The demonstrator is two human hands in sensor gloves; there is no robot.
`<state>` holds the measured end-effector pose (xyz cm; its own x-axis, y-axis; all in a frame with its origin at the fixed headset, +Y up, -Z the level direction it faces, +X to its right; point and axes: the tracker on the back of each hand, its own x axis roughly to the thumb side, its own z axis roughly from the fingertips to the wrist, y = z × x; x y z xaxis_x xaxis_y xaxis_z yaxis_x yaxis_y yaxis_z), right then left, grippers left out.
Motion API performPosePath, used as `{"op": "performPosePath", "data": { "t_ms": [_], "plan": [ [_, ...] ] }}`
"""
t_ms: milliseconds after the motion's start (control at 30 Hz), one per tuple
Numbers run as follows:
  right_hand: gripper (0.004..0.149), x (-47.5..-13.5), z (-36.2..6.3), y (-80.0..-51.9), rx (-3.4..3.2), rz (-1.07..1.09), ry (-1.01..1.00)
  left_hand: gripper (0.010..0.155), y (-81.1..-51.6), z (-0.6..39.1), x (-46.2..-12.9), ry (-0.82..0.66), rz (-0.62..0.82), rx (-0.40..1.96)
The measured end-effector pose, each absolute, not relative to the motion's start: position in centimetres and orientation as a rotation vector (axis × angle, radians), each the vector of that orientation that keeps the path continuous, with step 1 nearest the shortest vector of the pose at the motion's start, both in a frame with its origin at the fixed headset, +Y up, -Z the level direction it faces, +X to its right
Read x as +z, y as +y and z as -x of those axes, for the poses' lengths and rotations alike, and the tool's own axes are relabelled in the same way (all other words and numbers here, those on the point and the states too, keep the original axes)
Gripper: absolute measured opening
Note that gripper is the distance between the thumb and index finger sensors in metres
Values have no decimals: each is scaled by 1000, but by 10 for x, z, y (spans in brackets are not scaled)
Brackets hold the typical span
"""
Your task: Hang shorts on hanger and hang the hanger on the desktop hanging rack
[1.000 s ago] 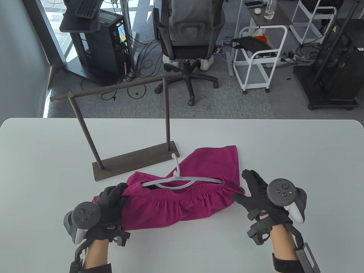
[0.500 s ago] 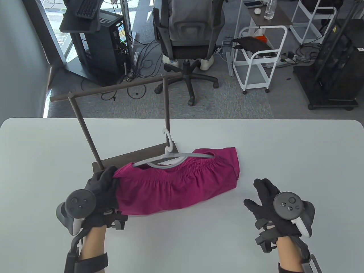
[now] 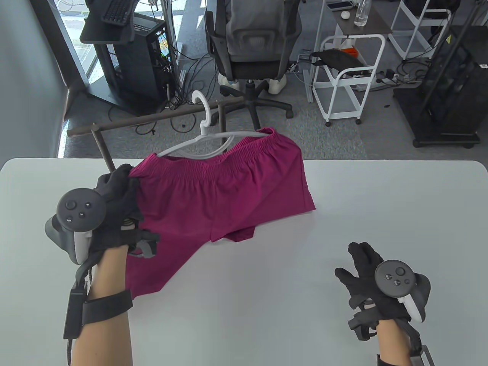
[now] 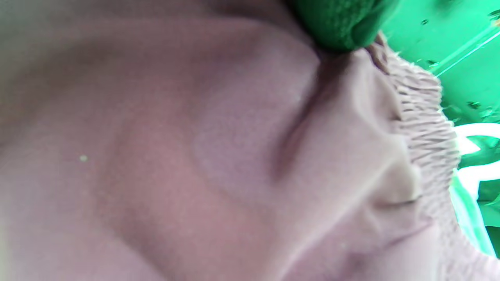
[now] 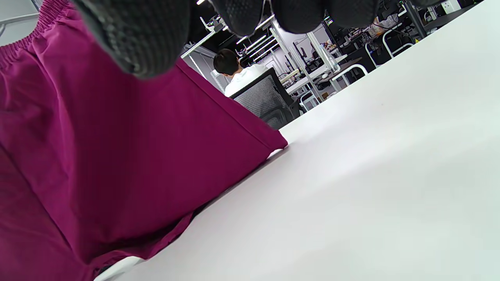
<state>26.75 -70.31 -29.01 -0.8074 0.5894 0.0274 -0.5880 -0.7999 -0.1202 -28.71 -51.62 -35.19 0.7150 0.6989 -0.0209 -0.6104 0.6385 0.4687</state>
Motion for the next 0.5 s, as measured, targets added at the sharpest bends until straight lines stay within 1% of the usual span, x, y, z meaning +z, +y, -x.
{"op": "performPosePath", "data": {
  "t_ms": [67, 167, 500],
  "plan": [
    [82, -290, -268, -703, 2503, 17, -163, 56, -510, 283, -359, 227, -440, 750],
    [82, -290, -268, -704, 2498, 22, -160, 56, -512, 278, -372, 231, -392, 768],
    [82, -287, -275, -704, 2505, 35, -152, 56, -553, 271, -407, 301, -321, 805]
  ]
}}
